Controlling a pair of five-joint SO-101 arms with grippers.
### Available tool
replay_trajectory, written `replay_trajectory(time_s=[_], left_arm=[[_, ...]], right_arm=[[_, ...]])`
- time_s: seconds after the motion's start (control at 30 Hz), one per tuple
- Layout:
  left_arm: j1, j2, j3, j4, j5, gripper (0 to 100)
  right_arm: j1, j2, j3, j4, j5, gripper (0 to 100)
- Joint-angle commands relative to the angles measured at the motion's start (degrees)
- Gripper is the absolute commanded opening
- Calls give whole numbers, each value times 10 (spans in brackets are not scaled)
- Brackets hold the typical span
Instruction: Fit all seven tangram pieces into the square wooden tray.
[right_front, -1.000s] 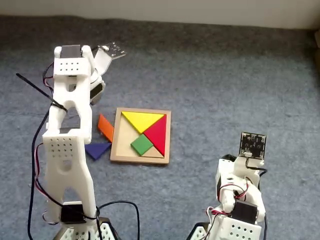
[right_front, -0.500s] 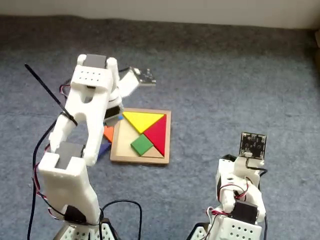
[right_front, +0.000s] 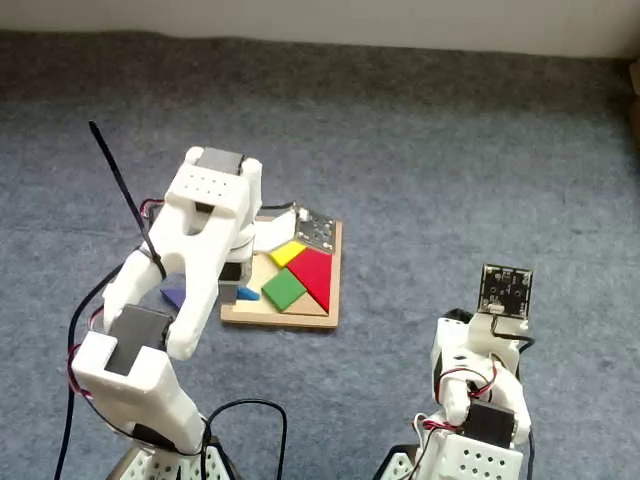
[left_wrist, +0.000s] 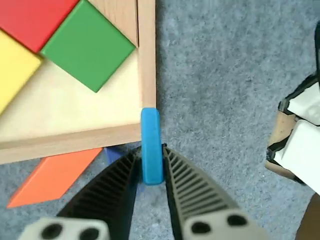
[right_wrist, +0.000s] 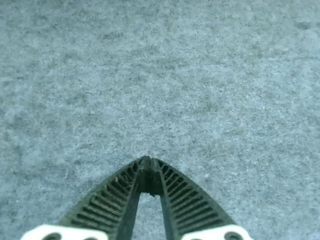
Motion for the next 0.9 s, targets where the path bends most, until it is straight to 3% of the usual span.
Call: replay_trajectory(time_s=[0.0,0.17,0.3,0.57,0.87], left_arm=[[9,-29,17,-47,-14,7],[10,-28,52,-106,-17,8],[9,-28,63,-132,-62,8],[-11,-28,63,-188,-26,197],[-27,-28,58,-256,-22,200]], right_arm=[[7,-8,62,-12,-4,6],[7,-8,62,-12,-4,6],[7,-8,62,-12,-4,6],[7,-8,62,-12,-4,6],[7,-8,62,-12,-4,6]])
